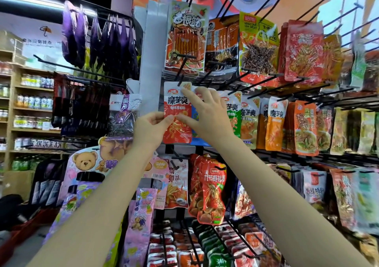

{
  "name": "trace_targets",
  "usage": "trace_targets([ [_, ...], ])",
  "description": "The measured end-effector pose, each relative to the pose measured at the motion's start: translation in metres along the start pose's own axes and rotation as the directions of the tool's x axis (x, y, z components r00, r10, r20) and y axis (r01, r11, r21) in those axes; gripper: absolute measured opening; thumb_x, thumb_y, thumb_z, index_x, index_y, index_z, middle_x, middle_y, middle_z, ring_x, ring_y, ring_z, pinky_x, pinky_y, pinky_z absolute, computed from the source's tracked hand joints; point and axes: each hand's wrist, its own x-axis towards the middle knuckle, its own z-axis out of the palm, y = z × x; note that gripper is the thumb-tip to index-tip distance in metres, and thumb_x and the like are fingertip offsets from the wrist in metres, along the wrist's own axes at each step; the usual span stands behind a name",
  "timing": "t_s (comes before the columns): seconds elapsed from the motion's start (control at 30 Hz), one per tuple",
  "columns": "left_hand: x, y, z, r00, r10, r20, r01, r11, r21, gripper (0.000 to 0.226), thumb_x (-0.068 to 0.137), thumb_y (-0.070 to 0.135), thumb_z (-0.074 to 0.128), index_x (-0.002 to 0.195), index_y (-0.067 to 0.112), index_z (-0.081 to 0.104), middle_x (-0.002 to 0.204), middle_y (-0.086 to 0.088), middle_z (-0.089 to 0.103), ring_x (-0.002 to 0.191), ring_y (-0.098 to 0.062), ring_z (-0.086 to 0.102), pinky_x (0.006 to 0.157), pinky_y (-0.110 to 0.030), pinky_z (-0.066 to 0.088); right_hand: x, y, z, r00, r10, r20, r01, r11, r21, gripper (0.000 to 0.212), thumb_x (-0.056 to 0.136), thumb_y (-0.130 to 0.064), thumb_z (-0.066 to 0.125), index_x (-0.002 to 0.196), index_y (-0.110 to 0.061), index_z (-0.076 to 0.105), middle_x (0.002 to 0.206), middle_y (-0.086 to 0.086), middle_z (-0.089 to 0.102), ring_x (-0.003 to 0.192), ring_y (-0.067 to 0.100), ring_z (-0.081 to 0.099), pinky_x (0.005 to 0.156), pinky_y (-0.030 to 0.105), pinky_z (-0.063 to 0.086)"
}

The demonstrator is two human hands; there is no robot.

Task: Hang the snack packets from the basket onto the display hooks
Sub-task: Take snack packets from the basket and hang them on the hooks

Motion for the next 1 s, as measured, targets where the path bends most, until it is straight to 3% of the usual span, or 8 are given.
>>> trace_targets([
  [0.23,0.003,-0.007,-0.002,1.0,0.011,-0.004,-0.011,0.997,0.078,0.008,0.092,0.021,0.073,0.099,0.021,0.07,0.103,-0.001,0.074,0.09,-0.014,0.071,0.08,-0.028,0.057,-0.004,0.003,0.005,0.999,-0.022,-0.025,0.023,0.999,0.034,0.058,0.095,-0.048,0.062,0.147,-0.024,0.049,0.139,0.009,0.05,0.131,0.031,0.042,0.106,0.047,0.038],
  [0.37,-0.015,0.0,-0.008,0.983,0.184,-0.007,-0.16,0.87,0.466,0.066,0.094,0.045,0.067,0.15,0.02,0.043,0.14,0.006,0.053,0.125,-0.012,0.052,0.105,-0.035,0.044,-0.027,0.011,-0.009,0.993,0.006,-0.122,0.017,0.982,0.189,0.049,0.097,-0.043,0.06,0.14,-0.021,0.056,0.134,0.008,0.053,0.126,0.029,0.047,0.102,0.046,0.04],
  [0.47,-0.052,0.013,0.001,0.857,0.505,0.099,-0.452,0.648,0.613,0.056,0.1,0.04,0.059,0.149,0.018,0.043,0.147,0.0,0.046,0.133,-0.002,0.034,0.113,-0.021,0.024,-0.064,0.024,-0.03,0.98,0.037,-0.197,0.021,0.959,0.283,0.04,0.099,-0.039,0.057,0.133,-0.018,0.062,0.124,0.004,0.057,0.118,0.024,0.051,0.1,0.038,0.038],
  [0.57,-0.1,0.014,0.041,0.728,0.634,0.262,-0.66,0.543,0.519,0.04,0.099,0.032,0.053,0.134,0.012,0.057,0.131,-0.001,0.058,0.123,-0.007,0.047,0.108,-0.023,0.035,-0.119,0.049,-0.053,0.974,0.067,-0.214,0.004,0.95,0.313,0.034,0.099,-0.034,0.055,0.123,-0.012,0.066,0.113,0.004,0.061,0.109,0.021,0.055,0.094,0.036,0.043],
  [0.7,-0.166,-0.03,0.121,0.655,0.585,0.479,-0.754,0.551,0.358,0.035,0.099,0.028,0.052,0.126,0.009,0.064,0.121,-0.005,0.065,0.114,-0.021,0.059,0.099,-0.032,0.044,-0.221,0.103,-0.072,0.976,0.17,-0.138,-0.128,0.955,0.269,0.03,0.1,-0.029,0.051,0.106,-0.006,0.07,0.091,0.005,0.065,0.085,0.025,0.059,0.078,0.043,0.046],
  [0.83,-0.231,-0.109,0.212,0.643,0.375,0.667,-0.694,0.655,0.301,0.034,0.099,0.028,0.054,0.125,0.01,0.065,0.118,-0.005,0.066,0.109,-0.025,0.061,0.091,-0.041,0.05,-0.343,0.176,-0.086,0.946,0.319,0.051,-0.322,0.942,0.089,0.031,0.1,-0.03,0.051,0.102,-0.006,0.07,0.081,0.007,0.063,0.076,0.027,0.058,0.069,0.042,0.044],
  [0.93,-0.29,-0.176,0.278,0.602,0.2,0.773,-0.625,0.721,0.3,0.034,0.099,0.031,0.052,0.123,0.011,0.066,0.119,-0.006,0.067,0.109,-0.026,0.063,0.091,-0.04,0.05,-0.456,0.23,-0.1,0.849,0.493,0.19,-0.495,0.868,-0.039,0.031,0.097,-0.031,0.051,0.094,-0.006,0.07,0.076,0.008,0.061,0.071,0.03,0.057,0.063,0.041,0.042],
  [1.0,-0.336,-0.221,0.317,0.545,0.08,0.834,-0.571,0.764,0.3,0.037,0.097,0.033,0.05,0.121,0.011,0.067,0.118,-0.007,0.068,0.109,-0.028,0.063,0.09,-0.041,0.051,-0.54,0.259,-0.113,0.716,0.631,0.297,-0.623,0.771,-0.135,0.027,0.093,-0.03,0.053,0.092,-0.008,0.069,0.076,0.01,0.062,0.071,0.034,0.06,0.062,0.042,0.046],
])
